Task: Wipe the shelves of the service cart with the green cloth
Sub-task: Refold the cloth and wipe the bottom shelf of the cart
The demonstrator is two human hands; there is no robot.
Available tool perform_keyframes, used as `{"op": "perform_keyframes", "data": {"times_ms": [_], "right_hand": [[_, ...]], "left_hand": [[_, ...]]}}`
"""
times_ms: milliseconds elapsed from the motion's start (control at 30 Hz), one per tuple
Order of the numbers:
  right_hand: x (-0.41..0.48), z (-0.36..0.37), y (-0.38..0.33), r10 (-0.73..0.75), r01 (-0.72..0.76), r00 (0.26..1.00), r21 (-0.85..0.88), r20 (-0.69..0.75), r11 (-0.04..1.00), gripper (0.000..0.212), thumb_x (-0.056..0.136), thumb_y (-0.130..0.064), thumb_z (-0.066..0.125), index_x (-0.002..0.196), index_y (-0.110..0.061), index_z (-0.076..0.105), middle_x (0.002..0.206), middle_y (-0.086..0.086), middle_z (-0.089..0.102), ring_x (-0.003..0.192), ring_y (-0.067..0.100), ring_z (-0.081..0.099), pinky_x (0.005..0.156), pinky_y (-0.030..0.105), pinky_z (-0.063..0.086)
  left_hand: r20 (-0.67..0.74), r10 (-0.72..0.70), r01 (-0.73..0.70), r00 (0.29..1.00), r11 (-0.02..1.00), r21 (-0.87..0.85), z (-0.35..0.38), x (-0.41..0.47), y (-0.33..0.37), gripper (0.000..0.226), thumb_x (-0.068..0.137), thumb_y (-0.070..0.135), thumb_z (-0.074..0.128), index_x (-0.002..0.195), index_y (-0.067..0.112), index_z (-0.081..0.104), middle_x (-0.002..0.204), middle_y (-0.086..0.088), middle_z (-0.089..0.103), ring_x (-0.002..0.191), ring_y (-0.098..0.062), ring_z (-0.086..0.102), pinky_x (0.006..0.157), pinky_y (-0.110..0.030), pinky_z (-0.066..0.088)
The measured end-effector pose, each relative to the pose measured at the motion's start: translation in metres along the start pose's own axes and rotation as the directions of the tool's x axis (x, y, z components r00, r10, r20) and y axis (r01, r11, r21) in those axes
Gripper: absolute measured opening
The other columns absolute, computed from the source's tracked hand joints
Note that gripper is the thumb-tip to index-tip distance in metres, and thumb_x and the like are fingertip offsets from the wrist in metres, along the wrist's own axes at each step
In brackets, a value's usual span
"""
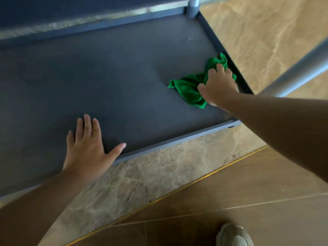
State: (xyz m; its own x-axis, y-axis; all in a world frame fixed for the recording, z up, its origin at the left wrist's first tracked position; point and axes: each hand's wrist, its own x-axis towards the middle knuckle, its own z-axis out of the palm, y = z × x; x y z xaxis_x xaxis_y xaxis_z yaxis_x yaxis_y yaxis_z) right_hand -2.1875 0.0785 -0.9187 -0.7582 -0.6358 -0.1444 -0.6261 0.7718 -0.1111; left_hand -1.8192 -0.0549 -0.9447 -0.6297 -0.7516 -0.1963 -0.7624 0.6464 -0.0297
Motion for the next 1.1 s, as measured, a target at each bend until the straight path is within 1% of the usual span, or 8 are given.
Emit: {"op": "perform_keyframes", "data": {"times_ms": [200, 300, 400, 500, 633, 733, 967, 1100], "right_hand": [[-0.084, 0.016, -0.036, -0.287, 0.284, 0.957, 0.067, 0.037, 0.956, 0.083, 0.079, -0.074, 0.058, 0.137, -0.015, 0.050, 0.158, 0.012, 0.025, 0.142, 0.041, 0.022, 0.115, 0.052, 0.028], [-0.107, 0.021, -0.059, -0.519, 0.519, 0.848, 0.030, 0.103, 0.854, 0.078, 0.083, -0.075, 0.051, 0.146, -0.028, 0.044, 0.162, 0.008, 0.020, 0.146, 0.041, 0.017, 0.117, 0.055, 0.025], [-0.095, 0.026, -0.070, -0.611, 0.617, 0.781, -0.018, 0.129, 0.786, 0.071, 0.090, -0.068, 0.044, 0.153, -0.039, 0.031, 0.166, 0.005, 0.011, 0.151, 0.039, 0.009, 0.118, 0.059, 0.015], [-0.058, 0.025, -0.068, -0.537, 0.547, 0.832, -0.044, 0.138, 0.836, 0.073, 0.090, -0.065, 0.044, 0.155, -0.038, 0.025, 0.168, 0.005, 0.005, 0.153, 0.035, 0.008, 0.120, 0.058, 0.013], [0.002, 0.014, -0.045, -0.342, 0.344, 0.939, -0.026, 0.046, 0.939, 0.068, 0.093, -0.057, 0.039, 0.155, -0.030, 0.032, 0.167, 0.010, 0.010, 0.152, 0.033, 0.012, 0.121, 0.050, 0.016], [0.038, 0.001, -0.013, -0.142, 0.142, 0.990, 0.015, 0.006, 0.990, 0.063, 0.094, -0.048, 0.039, 0.153, -0.026, 0.037, 0.167, 0.011, 0.011, 0.152, 0.033, 0.011, 0.122, 0.049, 0.015], [0.031, -0.010, 0.008, 0.078, -0.082, 0.996, 0.103, 0.042, 0.991, 0.050, 0.096, -0.033, 0.038, 0.141, -0.015, 0.050, 0.165, 0.011, 0.013, 0.147, 0.037, 0.017, 0.115, 0.053, 0.027], [-0.014, -0.002, 0.009, 0.135, -0.141, 0.989, 0.111, 0.061, 0.984, 0.054, 0.096, -0.034, 0.037, 0.145, -0.013, 0.043, 0.166, 0.014, 0.008, 0.149, 0.039, 0.012, 0.115, 0.054, 0.027]], "left_hand": [[0.005, 0.108, -0.108, 0.994, 0.994, -0.003, -0.005, 0.007, 0.025, 0.118, 0.076, 0.090, 0.005, 0.157, 0.004, 0.007, 0.165, -0.021, -0.001, 0.153, -0.035, -0.001, 0.121, -0.057, 0.012], [-0.013, 0.136, -0.137, 0.991, 0.981, -0.139, -0.010, 0.020, 0.059, 0.121, 0.071, 0.094, 0.000, 0.159, 0.010, -0.003, 0.166, -0.015, -0.009, 0.153, -0.030, -0.008, 0.122, -0.054, 0.005], [-0.068, 0.132, -0.146, 0.989, 0.945, -0.293, -0.016, 0.031, 0.097, 0.113, 0.073, 0.088, 0.009, 0.159, 0.016, -0.006, 0.167, -0.011, -0.012, 0.153, -0.025, -0.012, 0.123, -0.050, -0.001], [-0.102, 0.152, -0.176, 0.983, 0.939, -0.295, -0.013, 0.030, 0.111, 0.112, 0.075, 0.087, 0.013, 0.159, 0.015, -0.004, 0.167, -0.012, -0.007, 0.154, -0.027, -0.007, 0.123, -0.053, 0.001], [-0.128, 0.204, -0.234, 0.971, 0.924, -0.304, -0.013, 0.025, 0.109, 0.122, 0.068, 0.091, 0.031, 0.158, 0.014, 0.003, 0.167, -0.015, -0.004, 0.154, -0.030, -0.002, 0.119, -0.060, 0.009], [-0.062, 0.267, -0.274, 0.962, 0.937, -0.216, -0.015, 0.026, 0.111, 0.132, 0.054, 0.096, 0.039, 0.156, 0.017, 0.012, 0.167, -0.012, 0.002, 0.154, -0.029, -0.001, 0.118, -0.062, 0.011], [0.005, 0.245, -0.243, 0.970, 0.963, -0.114, -0.016, 0.030, 0.115, 0.129, 0.054, 0.097, 0.041, 0.154, 0.019, 0.019, 0.166, -0.007, 0.004, 0.153, -0.026, -0.003, 0.119, -0.061, 0.011], [-0.003, 0.254, -0.253, 0.967, 0.962, -0.101, -0.016, 0.029, 0.114, 0.128, 0.054, 0.098, 0.037, 0.153, 0.019, 0.019, 0.166, -0.008, 0.004, 0.153, -0.027, -0.003, 0.119, -0.061, 0.012]]}}
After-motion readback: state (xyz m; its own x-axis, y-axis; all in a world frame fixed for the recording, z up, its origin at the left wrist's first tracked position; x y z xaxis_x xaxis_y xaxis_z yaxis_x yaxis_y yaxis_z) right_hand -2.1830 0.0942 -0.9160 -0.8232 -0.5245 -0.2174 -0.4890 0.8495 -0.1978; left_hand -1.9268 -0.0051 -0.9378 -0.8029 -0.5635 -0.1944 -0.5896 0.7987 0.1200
